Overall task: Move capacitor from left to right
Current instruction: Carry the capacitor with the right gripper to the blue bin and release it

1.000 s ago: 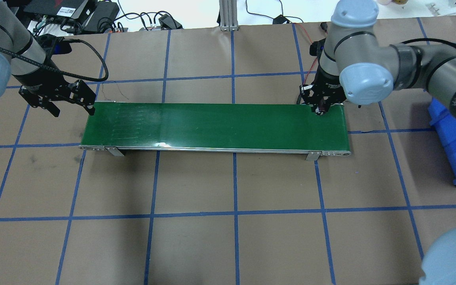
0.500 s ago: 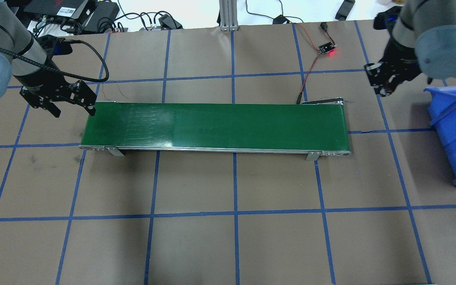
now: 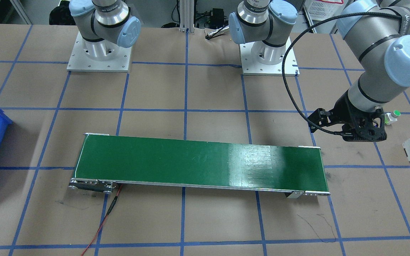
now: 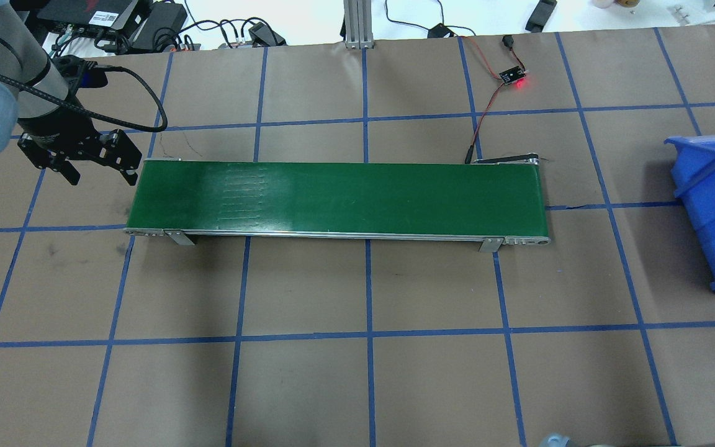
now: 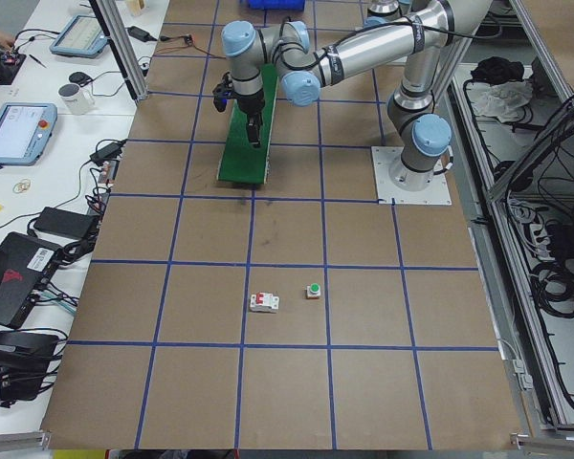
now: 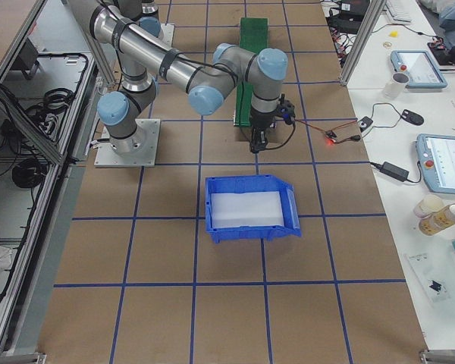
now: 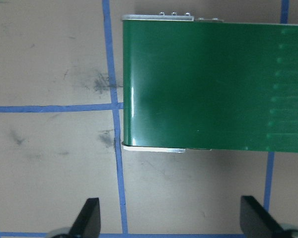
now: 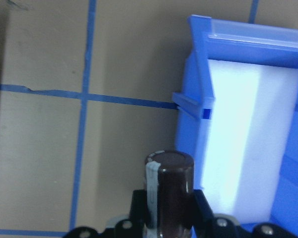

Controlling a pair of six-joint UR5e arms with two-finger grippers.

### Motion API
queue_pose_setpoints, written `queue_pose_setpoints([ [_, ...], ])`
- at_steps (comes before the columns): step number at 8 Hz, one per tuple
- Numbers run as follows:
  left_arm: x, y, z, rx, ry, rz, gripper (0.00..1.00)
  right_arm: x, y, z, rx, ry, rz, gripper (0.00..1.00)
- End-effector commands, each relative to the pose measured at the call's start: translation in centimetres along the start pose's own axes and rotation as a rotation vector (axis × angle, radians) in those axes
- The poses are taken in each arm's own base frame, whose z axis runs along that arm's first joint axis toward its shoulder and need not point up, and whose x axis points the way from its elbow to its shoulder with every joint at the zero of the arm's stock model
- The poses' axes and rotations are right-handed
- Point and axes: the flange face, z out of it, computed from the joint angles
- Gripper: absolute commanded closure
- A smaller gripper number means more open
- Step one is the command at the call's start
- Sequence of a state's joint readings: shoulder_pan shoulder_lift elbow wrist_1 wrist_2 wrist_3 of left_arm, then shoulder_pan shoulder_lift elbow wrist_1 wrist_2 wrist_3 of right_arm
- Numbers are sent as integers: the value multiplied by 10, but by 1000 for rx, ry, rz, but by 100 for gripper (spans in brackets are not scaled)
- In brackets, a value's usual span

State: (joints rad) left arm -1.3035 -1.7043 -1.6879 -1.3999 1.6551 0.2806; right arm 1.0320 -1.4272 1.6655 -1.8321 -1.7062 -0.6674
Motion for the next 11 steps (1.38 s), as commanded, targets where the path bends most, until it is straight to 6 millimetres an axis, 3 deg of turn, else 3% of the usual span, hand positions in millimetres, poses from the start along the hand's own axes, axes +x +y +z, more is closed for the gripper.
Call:
queue_pose_setpoints([
  [1,-2,0,1,-12,-43,-6,0,99,12,64,30,27,-119,100],
  [2,-2,0,1,-12,-45,-1,0,122,9,103,49,-12,-118,100],
  [3,-2,0,1,-12,-43,-1,0,129,5,134,43,-46,-119,100],
  [4,-1,0,2,-12,-39,-5,0,130,2,150,37,-57,-120,100],
  [6,2,-1,2,-4,-9,-7,0,129,0,165,35,-62,-121,78],
  [7,2,-1,2,-4,-10,-7,0,129,0,161,40,-56,-122,26],
  [8,2,-1,2,-4,-9,-7,0,130,2,155,38,-43,-121,0],
  [9,2,-1,2,-4,-9,-7,0,129,4,139,61,-29,-112,0],
  [11,1,-1,1,-3,-12,-6,0,114,21,65,106,30,-105,0],
])
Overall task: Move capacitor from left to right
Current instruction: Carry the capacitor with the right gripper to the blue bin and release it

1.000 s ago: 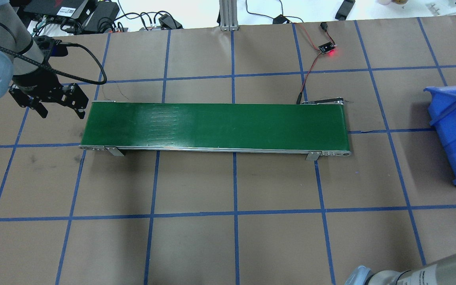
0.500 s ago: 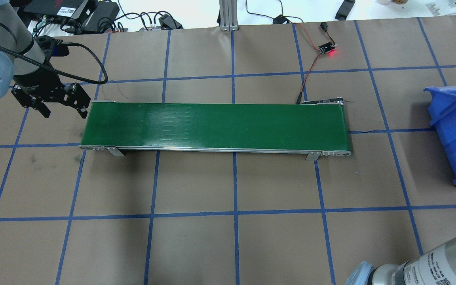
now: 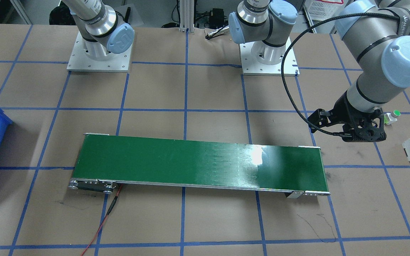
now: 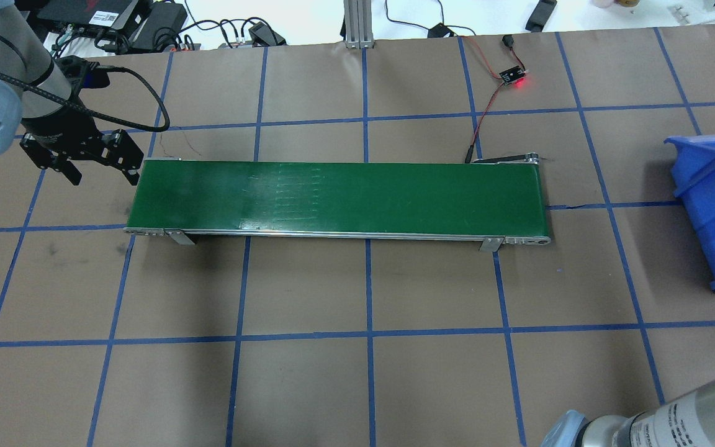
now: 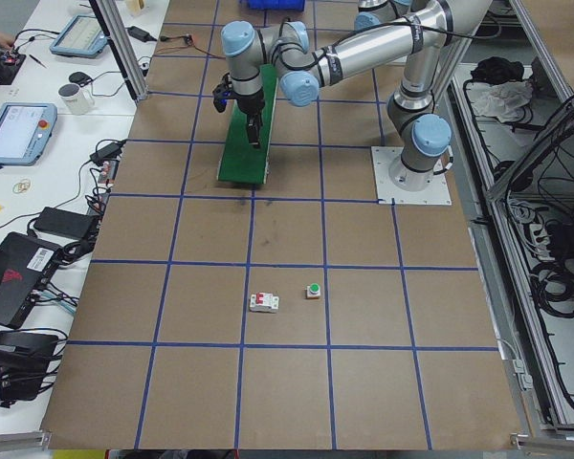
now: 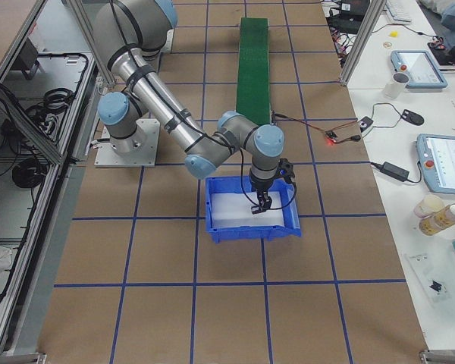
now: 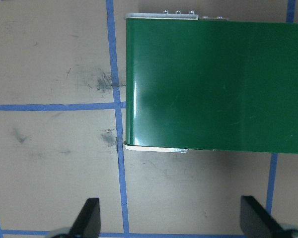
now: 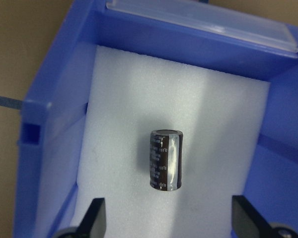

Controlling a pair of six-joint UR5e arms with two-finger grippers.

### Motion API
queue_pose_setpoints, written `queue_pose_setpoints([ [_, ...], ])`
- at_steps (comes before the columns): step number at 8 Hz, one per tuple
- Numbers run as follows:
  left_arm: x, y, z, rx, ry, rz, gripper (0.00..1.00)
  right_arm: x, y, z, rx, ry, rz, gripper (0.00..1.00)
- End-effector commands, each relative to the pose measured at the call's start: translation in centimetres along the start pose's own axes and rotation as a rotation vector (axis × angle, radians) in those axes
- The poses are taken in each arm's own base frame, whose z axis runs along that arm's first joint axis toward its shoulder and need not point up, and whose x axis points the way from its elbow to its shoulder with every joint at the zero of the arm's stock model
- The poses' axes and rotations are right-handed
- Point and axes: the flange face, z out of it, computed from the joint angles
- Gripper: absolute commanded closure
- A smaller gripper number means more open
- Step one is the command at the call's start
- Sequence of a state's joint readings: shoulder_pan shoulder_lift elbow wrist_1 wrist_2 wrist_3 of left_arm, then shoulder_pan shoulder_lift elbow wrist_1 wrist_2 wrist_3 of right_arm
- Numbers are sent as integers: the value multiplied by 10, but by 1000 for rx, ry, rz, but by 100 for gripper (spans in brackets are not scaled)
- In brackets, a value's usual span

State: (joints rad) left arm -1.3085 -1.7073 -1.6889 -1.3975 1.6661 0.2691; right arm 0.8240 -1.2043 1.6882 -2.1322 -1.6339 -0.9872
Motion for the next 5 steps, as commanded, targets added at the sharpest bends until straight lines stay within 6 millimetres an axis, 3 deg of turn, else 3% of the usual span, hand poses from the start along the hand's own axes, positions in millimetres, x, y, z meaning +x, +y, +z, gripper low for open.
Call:
queue_pose_setpoints([
  [1,0,0,0,-1,-3,1,0,-35,12,-90,47,19,6,0],
  [3,0,0,-1,1,0,1,0,-102,-3,-157,86,12,38,0],
  [5,0,-1,2,-3,1,0,0,-186,-20,-201,83,-14,88,0],
])
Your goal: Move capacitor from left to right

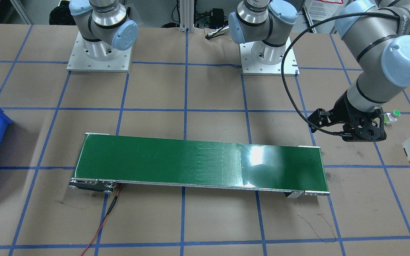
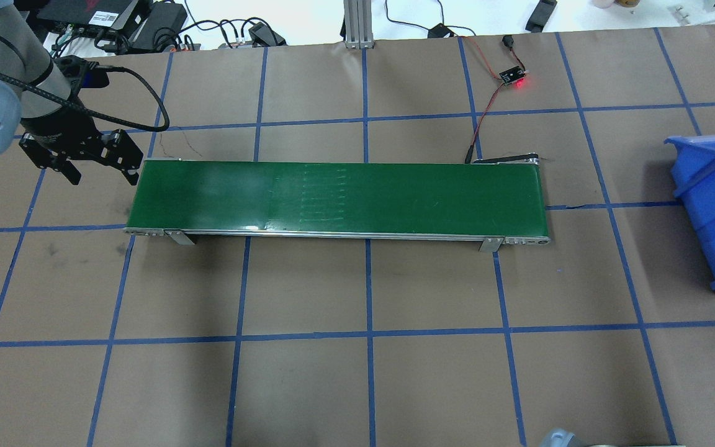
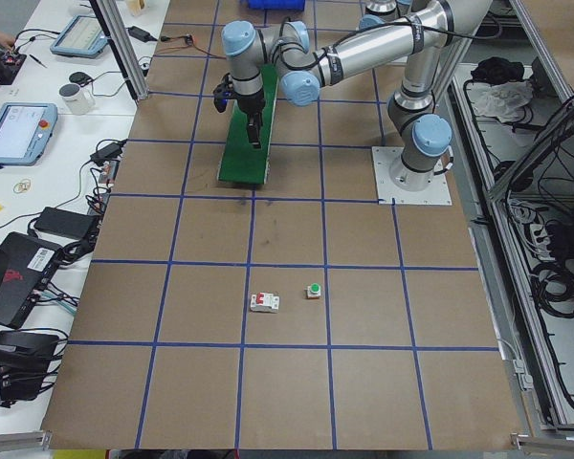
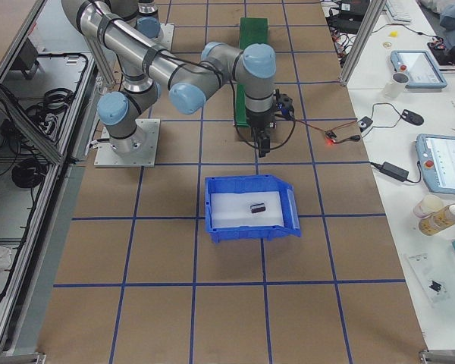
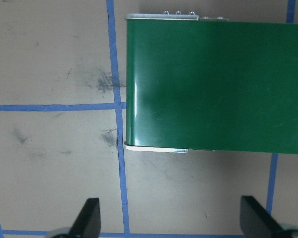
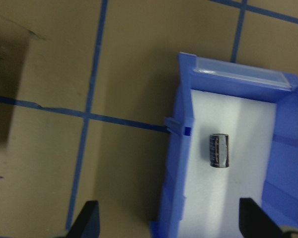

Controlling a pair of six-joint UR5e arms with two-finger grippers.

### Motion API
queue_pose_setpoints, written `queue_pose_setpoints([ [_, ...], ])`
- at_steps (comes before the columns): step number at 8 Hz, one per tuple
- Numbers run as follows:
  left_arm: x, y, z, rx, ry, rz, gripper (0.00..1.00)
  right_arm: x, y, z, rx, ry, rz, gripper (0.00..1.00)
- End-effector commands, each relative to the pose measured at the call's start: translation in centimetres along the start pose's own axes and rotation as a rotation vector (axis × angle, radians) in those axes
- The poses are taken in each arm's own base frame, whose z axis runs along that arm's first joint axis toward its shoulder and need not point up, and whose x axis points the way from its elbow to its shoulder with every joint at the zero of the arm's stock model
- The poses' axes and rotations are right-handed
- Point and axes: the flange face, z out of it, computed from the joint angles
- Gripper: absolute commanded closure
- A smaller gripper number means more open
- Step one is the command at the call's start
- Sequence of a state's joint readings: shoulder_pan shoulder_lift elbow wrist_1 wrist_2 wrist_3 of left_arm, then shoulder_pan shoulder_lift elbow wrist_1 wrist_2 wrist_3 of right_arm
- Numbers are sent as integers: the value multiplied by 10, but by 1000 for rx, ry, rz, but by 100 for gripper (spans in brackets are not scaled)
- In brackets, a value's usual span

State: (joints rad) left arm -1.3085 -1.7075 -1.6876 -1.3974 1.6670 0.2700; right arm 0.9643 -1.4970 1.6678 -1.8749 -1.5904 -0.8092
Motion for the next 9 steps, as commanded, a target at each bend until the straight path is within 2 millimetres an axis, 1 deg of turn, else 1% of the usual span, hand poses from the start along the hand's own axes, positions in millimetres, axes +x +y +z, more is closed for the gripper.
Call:
queue_pose_setpoints([
  [1,0,-1,2,-3,4,-3,0,-122,-28,-47,-1,-36,81,0],
  [2,0,-1,2,-2,2,-3,0,-179,-44,-52,2,-38,53,0],
  [3,1,2,-6,14,-6,-2,0,-238,-55,-58,7,-47,52,0],
  [4,4,11,-18,27,-15,2,0,-291,-58,-64,14,-58,100,0],
  [5,4,11,-19,30,-11,2,0,-316,-59,-70,23,-70,146,0],
  [6,9,11,-20,34,-8,7,0,-327,-60,-72,25,-75,170,0],
  [7,17,11,-21,37,-8,22,0,-328,-61,-69,20,-76,170,0],
  [9,53,10,-24,63,47,78,0,-326,-61,-69,20,-65,171,0],
])
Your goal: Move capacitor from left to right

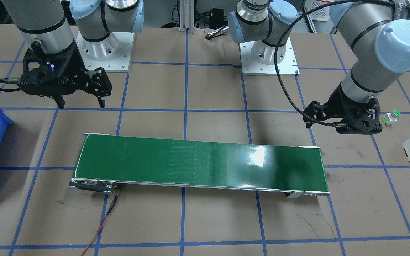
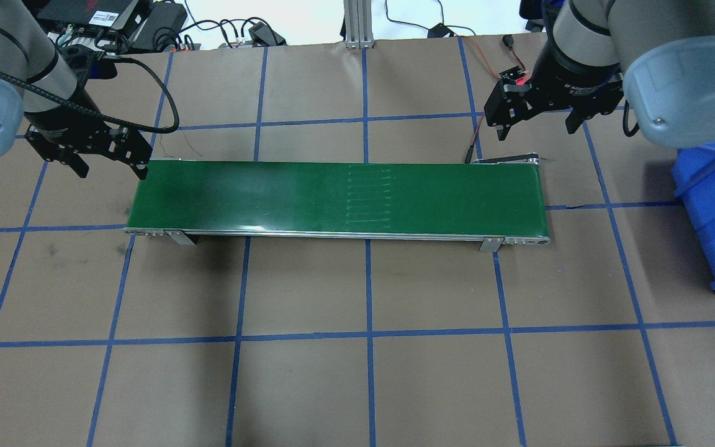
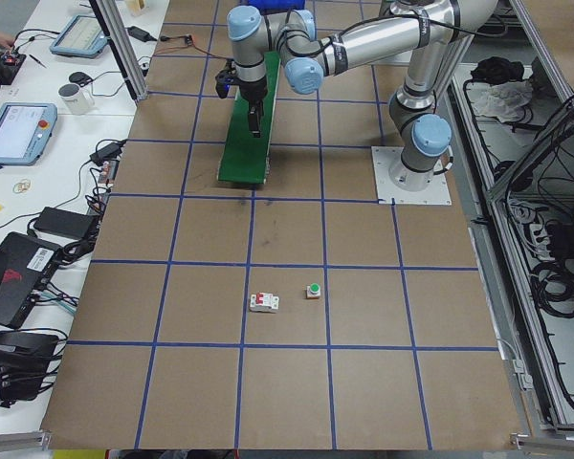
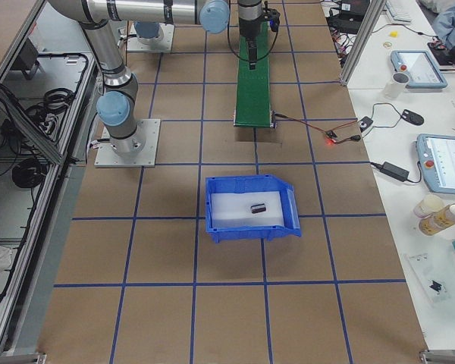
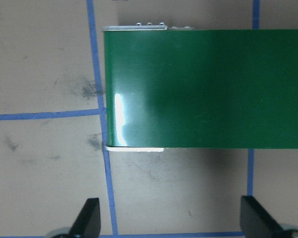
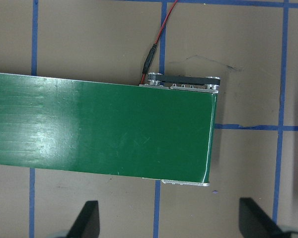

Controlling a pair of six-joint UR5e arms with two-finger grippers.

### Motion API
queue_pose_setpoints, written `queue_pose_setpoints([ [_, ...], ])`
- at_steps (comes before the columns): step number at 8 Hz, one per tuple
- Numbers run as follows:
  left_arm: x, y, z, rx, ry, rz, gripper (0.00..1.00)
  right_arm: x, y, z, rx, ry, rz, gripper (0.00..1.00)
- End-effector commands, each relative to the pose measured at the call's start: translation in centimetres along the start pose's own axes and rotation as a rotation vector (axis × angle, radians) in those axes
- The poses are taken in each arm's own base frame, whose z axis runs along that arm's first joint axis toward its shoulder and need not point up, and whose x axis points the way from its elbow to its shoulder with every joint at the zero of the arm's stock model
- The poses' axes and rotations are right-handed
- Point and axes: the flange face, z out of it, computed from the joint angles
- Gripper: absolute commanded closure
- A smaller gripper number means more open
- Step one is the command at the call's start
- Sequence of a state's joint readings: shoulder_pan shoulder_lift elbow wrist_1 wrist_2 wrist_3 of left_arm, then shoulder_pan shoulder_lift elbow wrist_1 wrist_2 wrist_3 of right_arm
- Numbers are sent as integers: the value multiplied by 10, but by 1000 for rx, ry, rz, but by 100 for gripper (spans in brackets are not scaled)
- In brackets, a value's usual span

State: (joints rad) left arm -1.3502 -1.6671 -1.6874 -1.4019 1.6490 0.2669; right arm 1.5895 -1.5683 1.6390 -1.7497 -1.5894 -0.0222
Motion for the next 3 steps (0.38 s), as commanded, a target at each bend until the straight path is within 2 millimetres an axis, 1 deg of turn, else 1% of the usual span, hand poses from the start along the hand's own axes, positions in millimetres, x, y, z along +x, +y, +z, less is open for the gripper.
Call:
queue_pose_setpoints([
  [1,30,-2,-3,23,40,48,0,0,1,-2,3,15,-2,0],
  [3,30,-3,0,17,44,49,0,0,2,-2,2,15,-2,0],
])
